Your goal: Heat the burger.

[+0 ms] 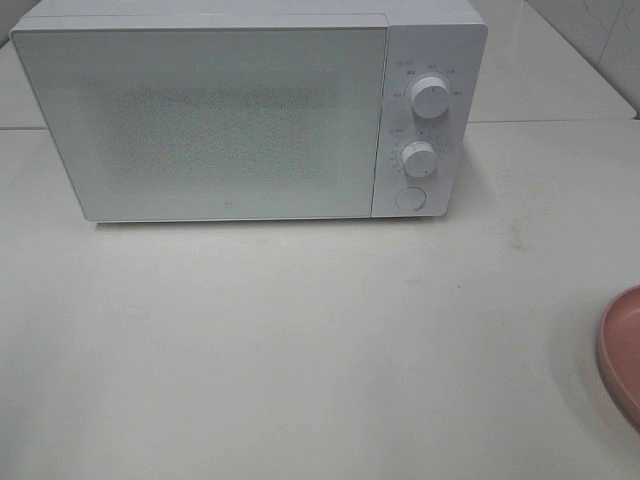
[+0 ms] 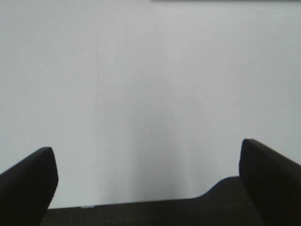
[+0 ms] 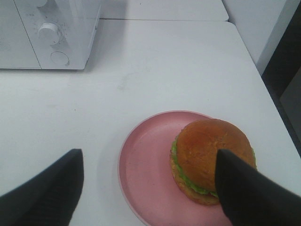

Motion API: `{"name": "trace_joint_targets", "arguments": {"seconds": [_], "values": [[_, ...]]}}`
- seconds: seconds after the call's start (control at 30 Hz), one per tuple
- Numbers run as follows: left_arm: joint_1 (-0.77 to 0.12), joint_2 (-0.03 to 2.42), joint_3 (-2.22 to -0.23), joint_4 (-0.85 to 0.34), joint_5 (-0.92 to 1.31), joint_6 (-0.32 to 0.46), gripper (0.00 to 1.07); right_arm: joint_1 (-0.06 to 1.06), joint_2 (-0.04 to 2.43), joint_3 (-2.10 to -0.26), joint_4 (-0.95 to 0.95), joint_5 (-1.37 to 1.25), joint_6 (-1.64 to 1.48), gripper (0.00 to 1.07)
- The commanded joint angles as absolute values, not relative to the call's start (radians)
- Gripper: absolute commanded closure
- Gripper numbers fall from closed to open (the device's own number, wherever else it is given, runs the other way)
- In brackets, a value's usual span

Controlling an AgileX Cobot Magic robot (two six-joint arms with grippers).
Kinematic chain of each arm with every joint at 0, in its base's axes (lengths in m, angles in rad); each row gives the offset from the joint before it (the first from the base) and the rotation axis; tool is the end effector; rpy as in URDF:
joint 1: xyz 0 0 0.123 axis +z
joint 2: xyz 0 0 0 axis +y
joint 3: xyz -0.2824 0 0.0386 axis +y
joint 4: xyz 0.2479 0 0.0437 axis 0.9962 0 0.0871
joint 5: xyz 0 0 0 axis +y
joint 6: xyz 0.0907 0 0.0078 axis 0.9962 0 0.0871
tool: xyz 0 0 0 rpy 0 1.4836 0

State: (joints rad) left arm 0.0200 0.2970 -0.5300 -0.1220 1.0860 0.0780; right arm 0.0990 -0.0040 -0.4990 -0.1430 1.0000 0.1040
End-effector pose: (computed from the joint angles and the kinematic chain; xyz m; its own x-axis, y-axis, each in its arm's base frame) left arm 0.0379 -0.0091 0.2797 -0.6894 0.0070 -0.7244 0.0724 0.9956 -0.0592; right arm -0.0023 -0.0112 0.2825 -0.3918 -0.0126 -0.9200 0.0219 0.9995 -0.0230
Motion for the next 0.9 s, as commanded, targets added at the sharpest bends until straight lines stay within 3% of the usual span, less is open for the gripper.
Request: {"name": "trace_joint_targets", "arguments": {"seconds": [0.03,0.3,0.9], "values": [[0.025,0.158,-0.522,-0.123,1.073,0.071,0.07,0.092,-0.033,-0.497,-0.142,0.996,0.095,0.33],[0.024,-0.033,-0.522,-0.136,1.071,0.075,0.07,0.092,-0.033,-0.497,-0.142,0.996,0.095,0.33],[0.024,-0.026,-0.521,-0.138,1.072,0.074,0.07,0.092,-0.029,-0.497,-0.142,0.996,0.095,0.33]]}}
